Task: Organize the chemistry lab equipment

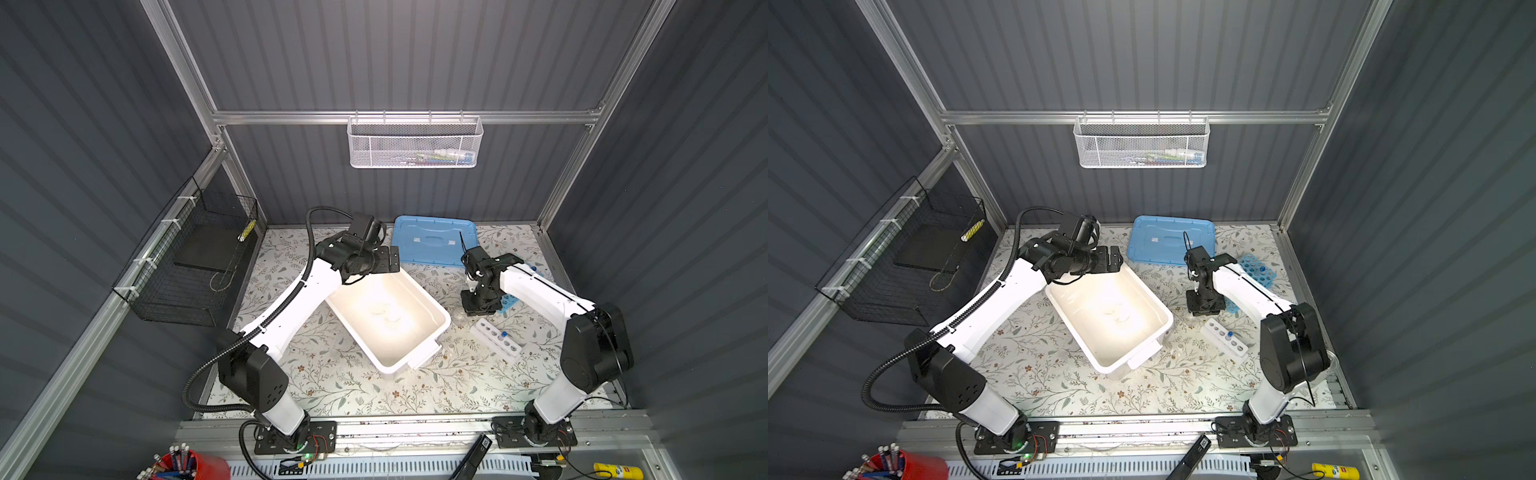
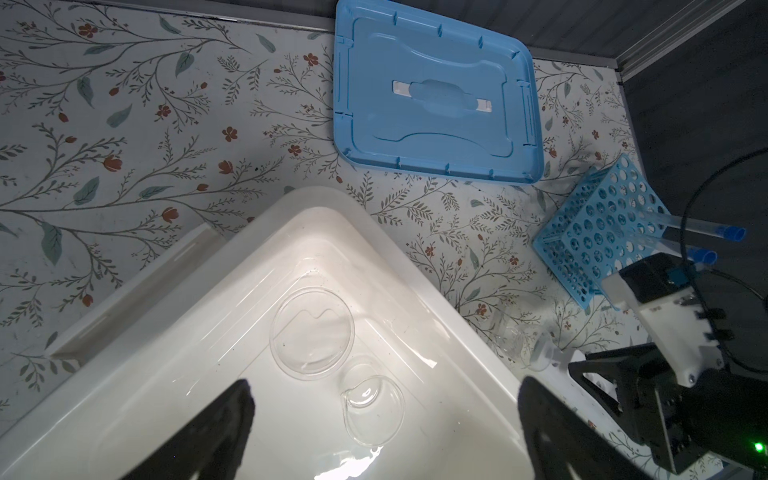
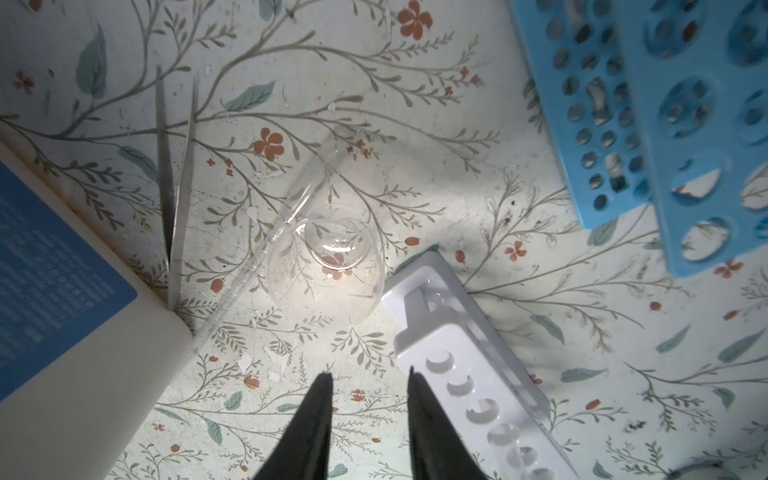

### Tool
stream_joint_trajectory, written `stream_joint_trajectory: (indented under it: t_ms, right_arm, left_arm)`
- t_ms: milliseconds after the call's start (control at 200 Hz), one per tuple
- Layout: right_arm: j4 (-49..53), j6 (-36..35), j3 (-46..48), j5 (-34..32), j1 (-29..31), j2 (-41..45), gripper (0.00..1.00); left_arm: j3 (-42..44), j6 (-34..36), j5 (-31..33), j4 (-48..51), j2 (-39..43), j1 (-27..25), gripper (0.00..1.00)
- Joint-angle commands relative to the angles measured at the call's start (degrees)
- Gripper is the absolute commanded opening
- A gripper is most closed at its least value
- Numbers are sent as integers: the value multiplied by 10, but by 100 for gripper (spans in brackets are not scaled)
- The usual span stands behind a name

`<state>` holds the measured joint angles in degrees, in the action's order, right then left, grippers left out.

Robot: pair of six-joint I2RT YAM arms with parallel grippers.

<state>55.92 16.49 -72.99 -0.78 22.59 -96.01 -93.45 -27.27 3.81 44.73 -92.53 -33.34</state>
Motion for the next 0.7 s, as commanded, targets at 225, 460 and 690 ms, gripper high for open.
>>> stream_joint_trajectory:
  t_ms: [225,460,690]
  right_arm:
    - [-28,-29,-32,-8,-5,-55,32]
    - [-38,-47,-38,-8,-15,-81,32]
    - [-36,-63,-43,-15,-19,-94,32]
  left_arm:
    - [24,-19,4,-14,27,1,100]
    - [51,-34,55,-12,67,2,100]
    - [64,-45,77,5,86,2,100]
